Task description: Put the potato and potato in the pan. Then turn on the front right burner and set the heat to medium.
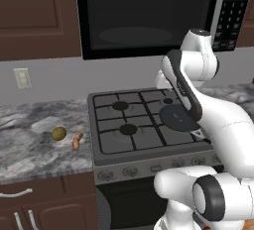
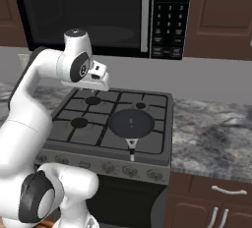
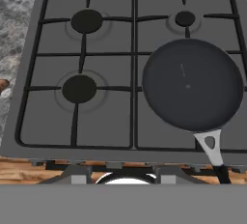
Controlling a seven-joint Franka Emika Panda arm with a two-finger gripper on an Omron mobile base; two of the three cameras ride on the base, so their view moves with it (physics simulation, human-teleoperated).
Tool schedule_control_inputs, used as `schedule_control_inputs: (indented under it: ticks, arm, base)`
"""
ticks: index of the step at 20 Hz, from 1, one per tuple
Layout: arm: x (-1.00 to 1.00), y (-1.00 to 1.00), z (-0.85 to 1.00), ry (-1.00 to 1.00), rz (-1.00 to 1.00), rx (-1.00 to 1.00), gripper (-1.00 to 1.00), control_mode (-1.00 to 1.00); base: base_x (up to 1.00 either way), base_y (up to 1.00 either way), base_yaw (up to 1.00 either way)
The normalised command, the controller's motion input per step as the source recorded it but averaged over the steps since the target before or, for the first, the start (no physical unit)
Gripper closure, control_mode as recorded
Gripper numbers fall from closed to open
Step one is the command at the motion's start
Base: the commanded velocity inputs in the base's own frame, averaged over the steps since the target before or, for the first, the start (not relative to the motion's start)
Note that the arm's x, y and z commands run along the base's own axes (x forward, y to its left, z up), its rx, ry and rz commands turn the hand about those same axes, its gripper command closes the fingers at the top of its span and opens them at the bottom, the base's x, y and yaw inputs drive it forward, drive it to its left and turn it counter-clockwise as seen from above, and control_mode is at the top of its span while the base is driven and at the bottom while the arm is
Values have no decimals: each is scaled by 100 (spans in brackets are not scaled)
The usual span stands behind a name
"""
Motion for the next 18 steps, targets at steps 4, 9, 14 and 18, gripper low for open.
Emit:
schedule_control_inputs:
  ticks: [4,9,14,18]
  arm:
    - [-7,0,0,0,0,0,-100,-100]
    - [-3,13,-6,0,1,0,-100,-100]
    - [-3,76,-29,-5,0,0,-100,-100]
    - [0,100,-15,0,-1,0,-100,-100]
  base:
    - [0,0,0]
    - [0,0,0]
    - [0,0,0]
    - [0,0,0]
